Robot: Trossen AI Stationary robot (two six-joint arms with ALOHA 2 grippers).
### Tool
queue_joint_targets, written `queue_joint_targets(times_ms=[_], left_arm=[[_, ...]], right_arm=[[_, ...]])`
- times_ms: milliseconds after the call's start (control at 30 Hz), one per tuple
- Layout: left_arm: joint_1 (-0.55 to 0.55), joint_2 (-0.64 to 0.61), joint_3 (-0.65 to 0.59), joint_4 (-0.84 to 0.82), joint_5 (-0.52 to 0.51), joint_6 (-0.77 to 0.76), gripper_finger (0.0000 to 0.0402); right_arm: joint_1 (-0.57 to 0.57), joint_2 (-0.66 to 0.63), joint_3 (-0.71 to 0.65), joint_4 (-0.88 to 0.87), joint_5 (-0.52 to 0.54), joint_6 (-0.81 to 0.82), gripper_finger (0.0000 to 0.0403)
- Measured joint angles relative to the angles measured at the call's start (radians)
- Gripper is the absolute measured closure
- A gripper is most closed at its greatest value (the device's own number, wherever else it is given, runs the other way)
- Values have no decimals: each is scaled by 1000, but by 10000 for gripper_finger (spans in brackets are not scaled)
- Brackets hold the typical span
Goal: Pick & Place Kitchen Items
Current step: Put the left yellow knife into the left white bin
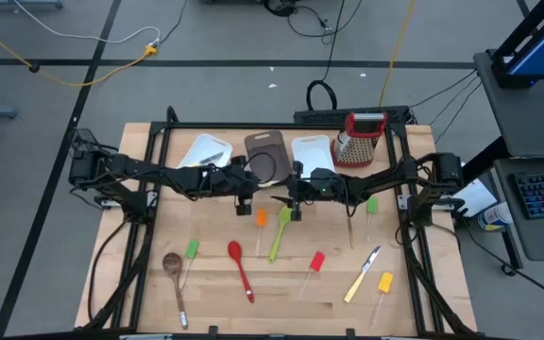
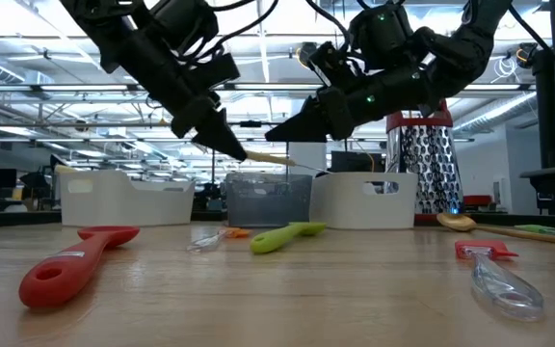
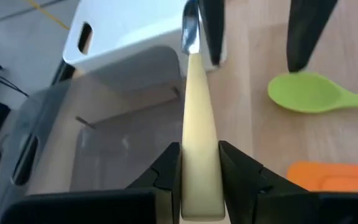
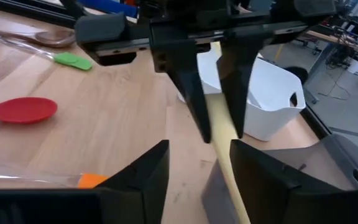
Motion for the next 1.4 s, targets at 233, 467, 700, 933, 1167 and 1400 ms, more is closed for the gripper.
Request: queue_joint_targets(times_ms=[233, 467, 700, 933, 1167, 1400], left_arm=[[-19, -75, -2, -102, -44, -98, 324], [-18, -221, 0, -237, -206, -142, 328], [-18, -378, 0, -481, -324, -285, 326], [-7, -493, 0, -762, -371, -489, 323], [15, -548, 0, -1003, -358, -720, 326], [26, -550, 0, -1188, -336, -844, 323]], right_arm=[[22, 0, 0, 3, 0, -14, 231], [50, 0, 0, 14, -1, -64, 238], [52, 0, 0, 21, 2, -53, 238], [51, 0, 0, 41, 3, -57, 239], [51, 0, 0, 43, 3, -57, 241], [51, 0, 0, 43, 3, -58, 241]])
